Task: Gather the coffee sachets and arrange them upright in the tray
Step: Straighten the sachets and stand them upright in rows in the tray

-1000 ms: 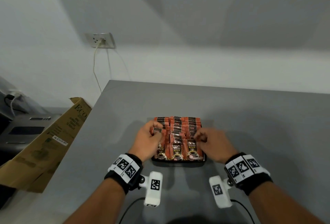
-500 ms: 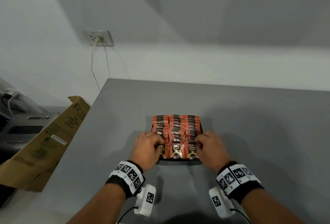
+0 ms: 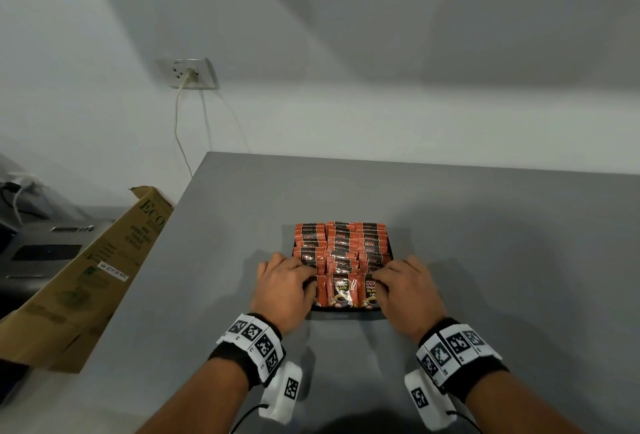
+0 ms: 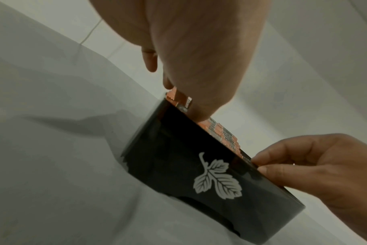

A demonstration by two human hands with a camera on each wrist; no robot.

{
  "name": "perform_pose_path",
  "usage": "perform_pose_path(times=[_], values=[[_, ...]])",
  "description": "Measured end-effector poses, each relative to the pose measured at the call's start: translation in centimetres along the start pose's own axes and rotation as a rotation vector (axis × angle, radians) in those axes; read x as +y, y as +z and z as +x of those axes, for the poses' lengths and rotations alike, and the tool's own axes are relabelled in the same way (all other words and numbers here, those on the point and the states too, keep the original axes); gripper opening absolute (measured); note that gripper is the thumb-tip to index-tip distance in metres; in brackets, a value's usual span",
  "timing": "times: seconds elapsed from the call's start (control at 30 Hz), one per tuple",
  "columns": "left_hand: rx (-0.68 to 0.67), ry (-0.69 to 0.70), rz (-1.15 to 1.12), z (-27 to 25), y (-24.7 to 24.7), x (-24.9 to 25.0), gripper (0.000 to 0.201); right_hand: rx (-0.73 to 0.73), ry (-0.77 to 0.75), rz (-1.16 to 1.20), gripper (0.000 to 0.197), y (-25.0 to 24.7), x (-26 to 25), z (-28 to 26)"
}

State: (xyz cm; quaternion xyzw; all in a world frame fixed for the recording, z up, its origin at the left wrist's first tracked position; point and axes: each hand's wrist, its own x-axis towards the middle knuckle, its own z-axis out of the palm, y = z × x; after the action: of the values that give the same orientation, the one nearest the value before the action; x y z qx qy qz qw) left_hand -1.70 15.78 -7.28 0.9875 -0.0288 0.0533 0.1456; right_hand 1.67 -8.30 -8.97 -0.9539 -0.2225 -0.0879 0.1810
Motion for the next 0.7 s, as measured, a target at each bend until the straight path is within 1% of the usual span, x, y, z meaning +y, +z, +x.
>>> perform_pose_path(times=[0.17,0.23,0.3,0.4,0.47,0.53,0.57,0.63,0.7], values=[[-0.007,-0.022,0.000,0.0,0.0,0.0,0.028,-0.053,0.034,-0.032,0.010,-0.2,0.0,0.1],[-0.010,-0.038,-0.019,0.0,0.0,0.0,0.031,-0.020,0.039,0.001,0.007,-0.6,-0.5,0.1],[0.008,-0.047,-0.048,-0.1,0.0,0.2,0.036,0.016,0.045,0.045,0.009,-0.9,-1.0,0.1],[0.071,-0.048,-0.132,0.3,-0.4,0.9,0.042,0.043,0.052,0.086,0.019,-1.2,-1.5,0.5],[0.087,-0.036,-0.151,0.9,-0.6,1.6,0.048,-0.020,0.058,0.083,0.035,-1.2,-2.0,1.2],[0.050,-0.036,-0.119,1.7,-0.6,2.3,0.055,-0.137,0.065,0.034,0.054,-1.1,-2.6,2.2],[0.014,-0.040,-0.098,2.1,-0.4,2.7,0.058,-0.178,0.069,0.003,0.061,-0.9,-2.9,2.6],[-0.071,-0.050,-0.048,2.8,0.4,3.1,0.063,-0.231,0.096,-0.053,0.068,-0.3,-3.1,3.4],[-0.149,-0.064,0.012,3.0,1.2,3.0,0.066,-0.275,0.139,-0.091,0.072,0.1,-3.0,3.7]])
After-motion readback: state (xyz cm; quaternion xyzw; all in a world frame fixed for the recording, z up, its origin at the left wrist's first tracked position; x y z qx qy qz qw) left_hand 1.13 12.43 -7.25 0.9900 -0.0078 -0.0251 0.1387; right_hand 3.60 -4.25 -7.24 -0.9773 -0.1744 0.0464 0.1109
